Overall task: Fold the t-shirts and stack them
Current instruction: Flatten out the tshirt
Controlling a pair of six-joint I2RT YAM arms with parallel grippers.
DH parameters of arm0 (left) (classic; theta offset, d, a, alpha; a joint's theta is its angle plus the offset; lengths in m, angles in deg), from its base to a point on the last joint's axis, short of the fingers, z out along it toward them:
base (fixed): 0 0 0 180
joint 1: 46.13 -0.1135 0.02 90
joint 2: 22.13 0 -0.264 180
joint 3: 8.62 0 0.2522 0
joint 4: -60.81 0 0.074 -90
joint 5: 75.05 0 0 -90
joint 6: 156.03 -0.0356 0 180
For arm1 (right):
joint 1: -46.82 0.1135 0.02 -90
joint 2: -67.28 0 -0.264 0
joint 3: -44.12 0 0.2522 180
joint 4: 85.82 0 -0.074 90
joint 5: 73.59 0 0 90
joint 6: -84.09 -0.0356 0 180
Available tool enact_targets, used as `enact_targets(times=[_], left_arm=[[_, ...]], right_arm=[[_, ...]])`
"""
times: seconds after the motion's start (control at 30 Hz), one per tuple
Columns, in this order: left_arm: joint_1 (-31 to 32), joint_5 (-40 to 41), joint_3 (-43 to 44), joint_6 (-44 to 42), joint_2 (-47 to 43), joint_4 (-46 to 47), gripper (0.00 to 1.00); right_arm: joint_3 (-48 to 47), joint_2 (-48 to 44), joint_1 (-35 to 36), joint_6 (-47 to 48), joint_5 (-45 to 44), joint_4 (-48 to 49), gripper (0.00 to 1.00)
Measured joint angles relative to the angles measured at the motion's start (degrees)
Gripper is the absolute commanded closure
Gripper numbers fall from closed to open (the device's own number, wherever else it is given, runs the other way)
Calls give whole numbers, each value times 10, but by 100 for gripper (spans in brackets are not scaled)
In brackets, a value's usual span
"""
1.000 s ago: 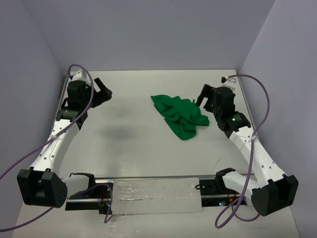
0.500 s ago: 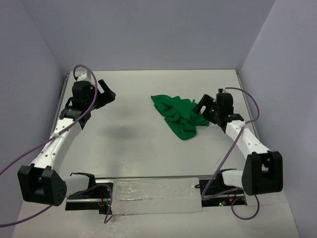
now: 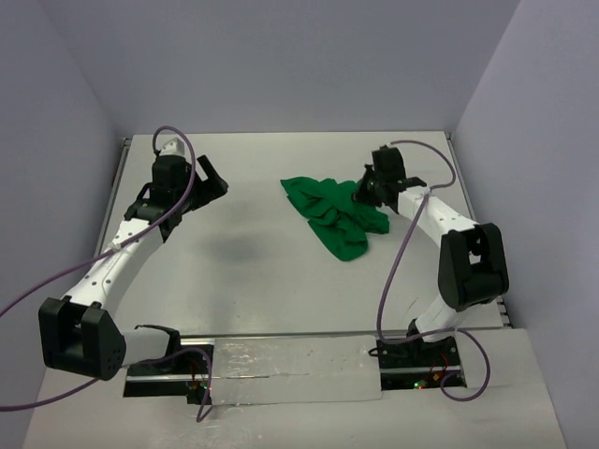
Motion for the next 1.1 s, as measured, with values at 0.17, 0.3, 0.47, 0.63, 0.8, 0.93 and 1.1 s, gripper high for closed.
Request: enact_targets(times=[0.17,0.3,0.47,0.63,0.8,0.93,1.1], left_arm=[[1,28,8,16,8,-23,8],[-6,57,55,25,22,-63,9],[-41,90,136,23,19,-96,9],[-74,106,187,12,-4,-100,9],[-74,90,207,1,12,-97,11],[-69,76,202,-1,76,-98,12],[-7,69,89,8,95,-91,13]], right_arm=[[-185,-29,86,16,-43,-76,91],[-357,-73,149,30,-40,-83,91],[-429,-170,160,33,-26,-59,91],[-351,-276,119,28,-44,-25,91],[-241,-226,-7,-13,-13,29,38],[-256,-1,-48,-23,-4,-10,15],[-66,50,-60,-29,-9,-72,11]])
